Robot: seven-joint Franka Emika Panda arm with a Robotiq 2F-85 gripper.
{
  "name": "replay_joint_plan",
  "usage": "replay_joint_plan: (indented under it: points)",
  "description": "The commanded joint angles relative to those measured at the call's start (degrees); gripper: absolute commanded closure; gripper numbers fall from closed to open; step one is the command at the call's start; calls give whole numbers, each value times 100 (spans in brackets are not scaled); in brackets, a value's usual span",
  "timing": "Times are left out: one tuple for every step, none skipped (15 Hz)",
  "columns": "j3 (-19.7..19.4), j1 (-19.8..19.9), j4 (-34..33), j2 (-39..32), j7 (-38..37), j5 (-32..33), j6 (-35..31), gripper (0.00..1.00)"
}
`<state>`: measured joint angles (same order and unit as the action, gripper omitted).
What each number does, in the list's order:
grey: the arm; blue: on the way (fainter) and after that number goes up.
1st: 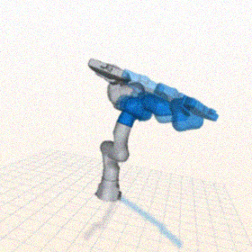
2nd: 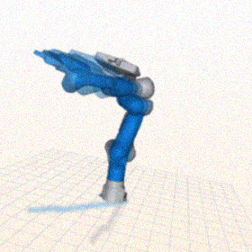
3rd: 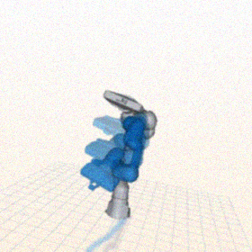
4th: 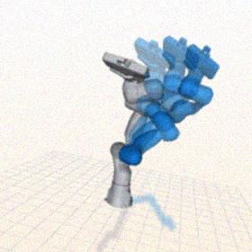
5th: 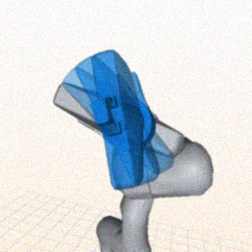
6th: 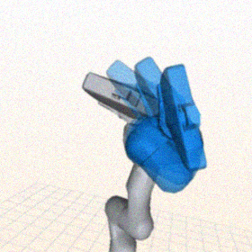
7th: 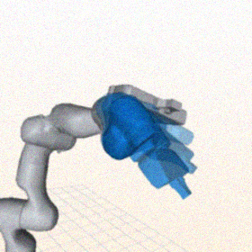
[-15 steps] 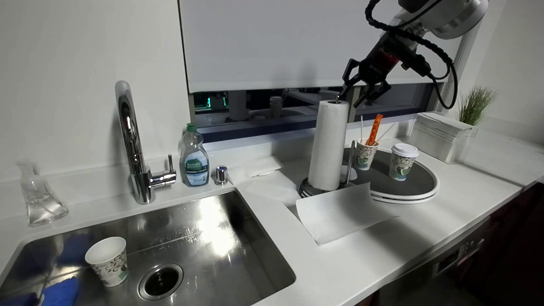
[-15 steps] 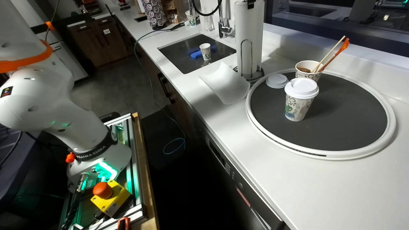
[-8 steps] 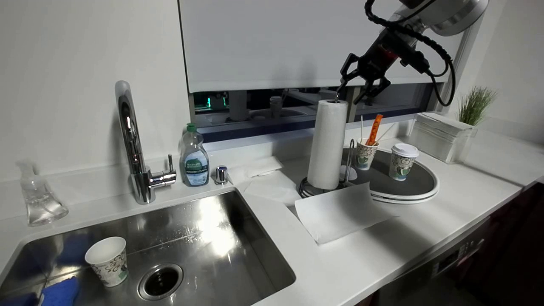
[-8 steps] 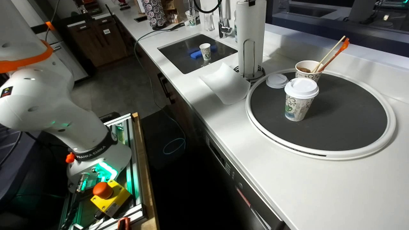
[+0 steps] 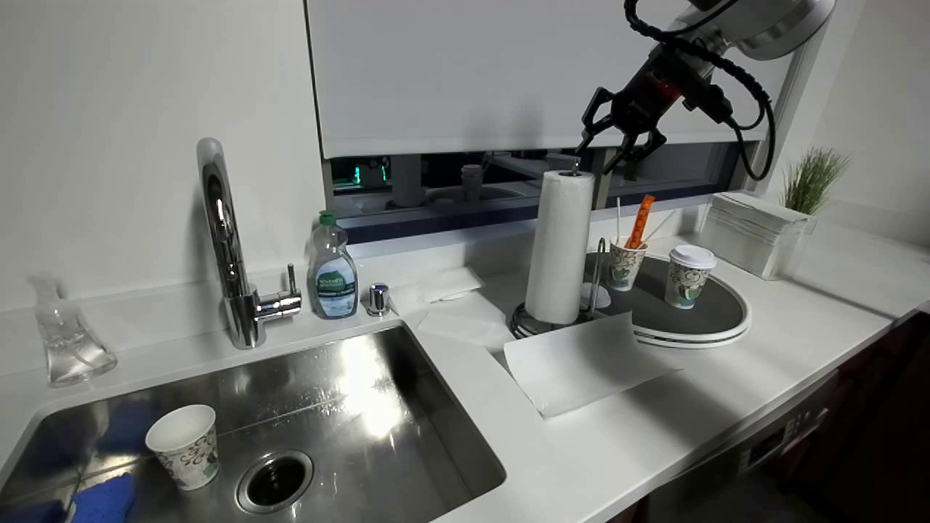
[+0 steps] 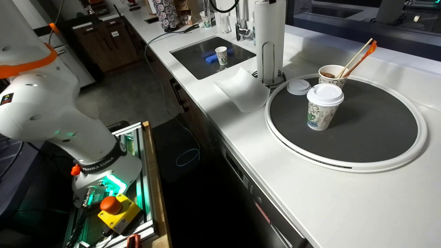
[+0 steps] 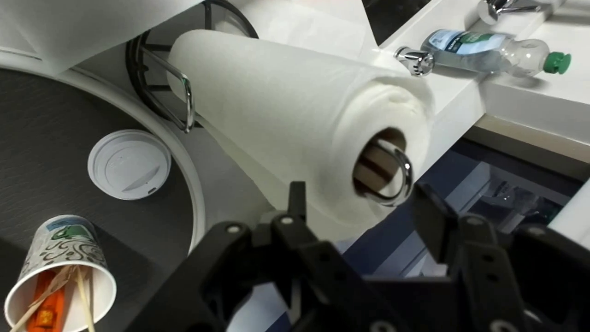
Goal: Remove the paper towel roll from the holder.
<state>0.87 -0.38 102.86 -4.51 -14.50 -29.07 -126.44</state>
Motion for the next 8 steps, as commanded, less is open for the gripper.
replay_joint_plan:
  points:
    - [-8,46,418,332,73,-395,-386,37]
    - [-13,41,455,348,51,-416,-422,39]
    - [-14,33,485,354,64,-455,-415,40]
    - [-15,30,511,358,54,-491,-384,41]
    - [-19,28,544,367,30,-529,-350,44]
    - [-23,30,555,344,-6,-563,-307,43]
    - [-26,29,555,309,-40,-558,-284,45]
    - [-26,28,585,293,-63,-560,-272,45]
